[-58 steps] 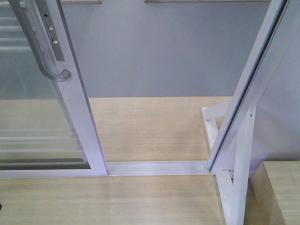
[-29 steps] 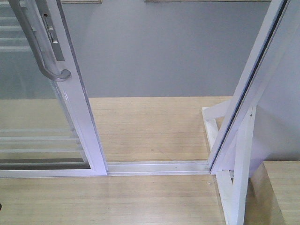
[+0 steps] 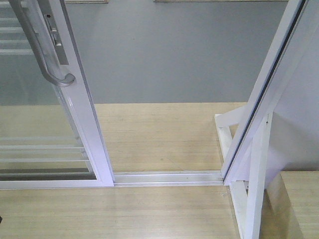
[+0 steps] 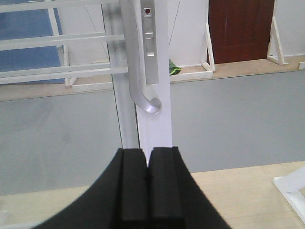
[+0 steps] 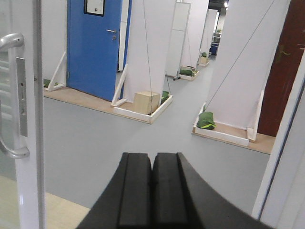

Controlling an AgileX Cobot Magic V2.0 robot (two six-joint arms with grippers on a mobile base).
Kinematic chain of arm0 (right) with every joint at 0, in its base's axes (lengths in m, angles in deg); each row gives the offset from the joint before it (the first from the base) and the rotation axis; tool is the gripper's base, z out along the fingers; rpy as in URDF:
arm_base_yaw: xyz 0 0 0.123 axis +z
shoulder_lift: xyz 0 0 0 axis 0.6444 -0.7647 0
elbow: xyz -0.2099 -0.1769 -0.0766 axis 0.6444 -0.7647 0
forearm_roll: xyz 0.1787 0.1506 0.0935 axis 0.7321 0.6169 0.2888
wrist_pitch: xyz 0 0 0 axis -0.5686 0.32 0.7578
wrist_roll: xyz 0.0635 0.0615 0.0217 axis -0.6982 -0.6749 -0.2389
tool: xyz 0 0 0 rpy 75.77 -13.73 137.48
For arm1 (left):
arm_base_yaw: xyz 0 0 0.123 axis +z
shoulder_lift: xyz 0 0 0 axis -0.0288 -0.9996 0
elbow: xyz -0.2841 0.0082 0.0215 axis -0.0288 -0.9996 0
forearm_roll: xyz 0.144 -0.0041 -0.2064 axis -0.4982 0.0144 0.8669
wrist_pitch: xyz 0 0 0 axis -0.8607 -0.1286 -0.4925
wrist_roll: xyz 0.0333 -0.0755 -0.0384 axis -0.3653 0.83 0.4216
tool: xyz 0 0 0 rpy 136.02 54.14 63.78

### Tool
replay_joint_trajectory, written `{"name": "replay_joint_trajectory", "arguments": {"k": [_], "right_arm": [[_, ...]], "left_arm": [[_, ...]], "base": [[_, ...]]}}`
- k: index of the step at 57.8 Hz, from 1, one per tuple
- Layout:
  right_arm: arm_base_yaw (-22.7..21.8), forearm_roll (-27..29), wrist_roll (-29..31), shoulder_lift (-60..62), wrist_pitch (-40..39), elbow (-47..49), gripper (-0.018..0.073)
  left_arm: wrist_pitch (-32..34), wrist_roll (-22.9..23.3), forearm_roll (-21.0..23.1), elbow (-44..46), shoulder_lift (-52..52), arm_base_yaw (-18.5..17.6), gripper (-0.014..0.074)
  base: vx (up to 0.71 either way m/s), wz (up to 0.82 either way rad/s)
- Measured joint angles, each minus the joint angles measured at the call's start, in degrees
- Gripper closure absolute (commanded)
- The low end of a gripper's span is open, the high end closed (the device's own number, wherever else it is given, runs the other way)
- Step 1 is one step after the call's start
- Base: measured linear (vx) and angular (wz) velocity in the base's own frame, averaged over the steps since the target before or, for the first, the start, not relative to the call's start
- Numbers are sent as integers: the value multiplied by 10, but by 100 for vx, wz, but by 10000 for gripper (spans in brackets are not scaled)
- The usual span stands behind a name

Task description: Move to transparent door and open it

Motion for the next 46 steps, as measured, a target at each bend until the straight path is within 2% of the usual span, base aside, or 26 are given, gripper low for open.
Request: {"name": "replay_joint_trajectory", "arguments": {"k": [10, 24, 28, 36, 46], "right_arm": [[0, 13, 26, 5, -68, -83, 559], [0, 18, 34, 92, -177, -280, 559], [0, 19, 34, 128, -178, -319, 559], [-8, 23, 37, 200, -134, -325, 559], [-80, 27, 27, 259, -114, -325, 559]], "left_arm": [[0, 0, 0, 0, 0, 0, 596], [0, 0, 0, 0, 0, 0, 596], [0, 0, 0, 0, 0, 0, 596], [0, 0, 0, 0, 0, 0, 596], [0, 1, 0, 0, 0, 0, 596]], "base": [[0, 0], [0, 0], [0, 0], [0, 0], [0, 0]]}}
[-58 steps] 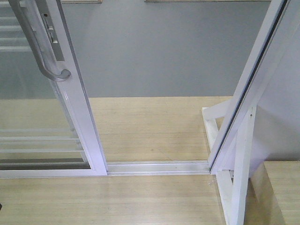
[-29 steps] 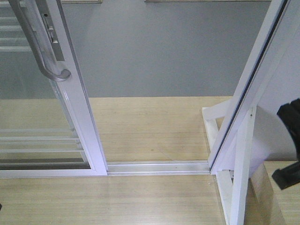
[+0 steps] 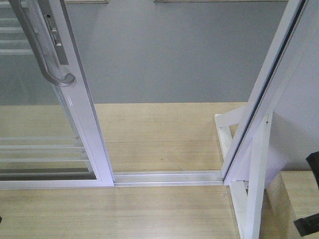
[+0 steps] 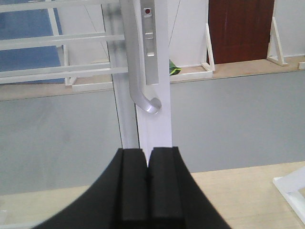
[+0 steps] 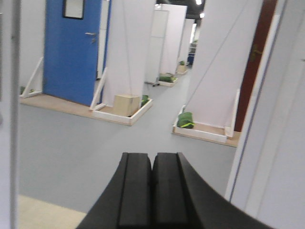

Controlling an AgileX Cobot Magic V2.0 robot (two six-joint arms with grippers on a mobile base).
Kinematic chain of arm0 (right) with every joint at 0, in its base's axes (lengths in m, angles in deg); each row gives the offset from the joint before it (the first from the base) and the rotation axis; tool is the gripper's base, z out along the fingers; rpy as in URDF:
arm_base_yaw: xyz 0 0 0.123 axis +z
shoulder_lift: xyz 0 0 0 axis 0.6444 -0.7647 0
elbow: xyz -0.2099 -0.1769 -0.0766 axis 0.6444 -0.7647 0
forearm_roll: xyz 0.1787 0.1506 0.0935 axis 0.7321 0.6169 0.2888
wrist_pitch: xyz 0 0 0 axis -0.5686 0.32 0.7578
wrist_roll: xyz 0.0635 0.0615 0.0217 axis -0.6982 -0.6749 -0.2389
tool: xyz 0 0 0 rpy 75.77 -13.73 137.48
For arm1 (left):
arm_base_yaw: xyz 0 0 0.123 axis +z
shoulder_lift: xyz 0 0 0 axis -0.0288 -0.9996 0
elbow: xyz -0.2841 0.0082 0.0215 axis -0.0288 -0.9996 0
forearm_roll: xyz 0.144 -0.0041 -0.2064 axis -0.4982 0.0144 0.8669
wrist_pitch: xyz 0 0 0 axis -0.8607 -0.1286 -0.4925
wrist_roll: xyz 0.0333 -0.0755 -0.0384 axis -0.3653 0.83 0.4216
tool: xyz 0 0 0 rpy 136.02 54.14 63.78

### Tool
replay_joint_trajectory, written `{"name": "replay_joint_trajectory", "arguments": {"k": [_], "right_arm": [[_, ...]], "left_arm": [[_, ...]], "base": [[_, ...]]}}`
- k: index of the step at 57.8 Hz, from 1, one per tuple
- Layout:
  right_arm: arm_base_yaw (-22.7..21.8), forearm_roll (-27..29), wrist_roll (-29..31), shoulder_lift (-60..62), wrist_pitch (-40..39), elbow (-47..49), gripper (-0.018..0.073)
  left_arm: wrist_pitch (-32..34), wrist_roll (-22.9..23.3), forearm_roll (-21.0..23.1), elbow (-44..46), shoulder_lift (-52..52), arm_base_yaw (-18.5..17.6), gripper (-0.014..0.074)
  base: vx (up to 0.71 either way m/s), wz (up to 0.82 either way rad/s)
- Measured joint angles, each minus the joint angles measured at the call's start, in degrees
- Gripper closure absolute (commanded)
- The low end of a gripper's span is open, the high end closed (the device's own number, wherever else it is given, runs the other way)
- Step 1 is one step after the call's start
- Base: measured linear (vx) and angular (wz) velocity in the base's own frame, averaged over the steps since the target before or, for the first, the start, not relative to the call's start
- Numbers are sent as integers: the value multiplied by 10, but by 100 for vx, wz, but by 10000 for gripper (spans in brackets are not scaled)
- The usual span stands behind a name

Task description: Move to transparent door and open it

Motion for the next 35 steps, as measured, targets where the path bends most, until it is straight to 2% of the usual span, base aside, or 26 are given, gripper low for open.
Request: {"name": "replay_joint_trajectory", "arguments": {"k": [7, 11, 35], "right_arm": [[-53, 0, -17, 11, 0, 0, 559], [-68, 0, -23, 11, 5, 0, 559], [-74, 2, -26, 11, 33, 0, 559]], "left_arm": [[0, 0, 0, 0, 0, 0, 596], [0, 0, 0, 0, 0, 0, 596], [0, 1, 1, 0, 0, 0, 596]], "base": [[0, 0], [0, 0], [0, 0]]}}
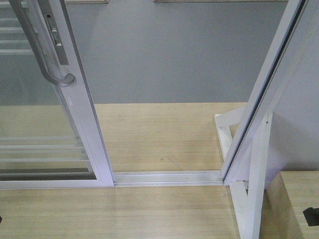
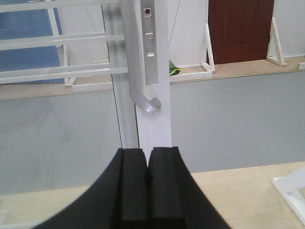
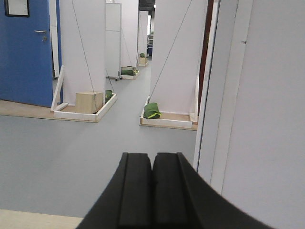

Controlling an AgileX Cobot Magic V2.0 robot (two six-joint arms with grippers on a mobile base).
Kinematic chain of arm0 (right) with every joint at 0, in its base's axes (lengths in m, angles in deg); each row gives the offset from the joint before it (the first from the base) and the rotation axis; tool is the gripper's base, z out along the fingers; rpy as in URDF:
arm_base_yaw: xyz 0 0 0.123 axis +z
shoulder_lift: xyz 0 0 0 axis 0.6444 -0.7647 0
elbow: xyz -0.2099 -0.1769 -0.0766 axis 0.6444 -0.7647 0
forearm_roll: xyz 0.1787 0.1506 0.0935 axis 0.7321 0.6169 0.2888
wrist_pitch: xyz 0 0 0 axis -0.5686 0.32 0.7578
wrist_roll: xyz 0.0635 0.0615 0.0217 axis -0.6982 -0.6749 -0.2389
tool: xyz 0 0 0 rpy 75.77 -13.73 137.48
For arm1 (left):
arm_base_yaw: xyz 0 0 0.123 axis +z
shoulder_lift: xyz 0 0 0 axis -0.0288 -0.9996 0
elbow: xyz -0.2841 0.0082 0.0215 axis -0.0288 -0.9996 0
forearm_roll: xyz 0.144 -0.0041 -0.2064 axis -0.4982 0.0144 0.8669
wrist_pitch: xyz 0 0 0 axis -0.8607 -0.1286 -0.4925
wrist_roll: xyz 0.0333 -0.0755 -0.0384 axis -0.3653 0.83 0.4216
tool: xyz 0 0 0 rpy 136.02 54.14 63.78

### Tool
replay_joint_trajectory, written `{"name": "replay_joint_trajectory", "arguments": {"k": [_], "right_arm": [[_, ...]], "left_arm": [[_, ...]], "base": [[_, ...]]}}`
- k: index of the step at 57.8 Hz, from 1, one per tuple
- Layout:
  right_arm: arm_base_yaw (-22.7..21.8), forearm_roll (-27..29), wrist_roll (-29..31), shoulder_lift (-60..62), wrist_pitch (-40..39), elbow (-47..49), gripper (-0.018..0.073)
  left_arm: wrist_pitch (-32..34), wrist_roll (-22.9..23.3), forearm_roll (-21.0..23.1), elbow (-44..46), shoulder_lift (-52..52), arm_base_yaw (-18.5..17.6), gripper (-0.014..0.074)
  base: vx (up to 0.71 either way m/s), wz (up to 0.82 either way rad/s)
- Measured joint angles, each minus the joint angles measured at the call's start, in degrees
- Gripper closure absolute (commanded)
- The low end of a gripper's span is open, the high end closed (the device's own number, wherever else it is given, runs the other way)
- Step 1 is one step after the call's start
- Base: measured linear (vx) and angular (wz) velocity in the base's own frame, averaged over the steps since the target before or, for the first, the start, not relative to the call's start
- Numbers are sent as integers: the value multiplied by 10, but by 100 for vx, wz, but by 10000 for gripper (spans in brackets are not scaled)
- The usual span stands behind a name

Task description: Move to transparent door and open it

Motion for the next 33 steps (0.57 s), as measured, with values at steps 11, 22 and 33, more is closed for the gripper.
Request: {"name": "replay_joint_trajectory", "arguments": {"k": [11, 22, 33], "right_arm": [[0, 0, 0, 0, 0, 0, 559], [0, 0, 0, 0, 0, 0, 559], [0, 0, 0, 0, 0, 0, 559]], "left_arm": [[0, 0, 0, 0, 0, 0, 596], [0, 0, 0, 0, 0, 0, 596], [0, 0, 0, 0, 0, 0, 596]], "base": [[0, 0], [0, 0], [0, 0]]}}
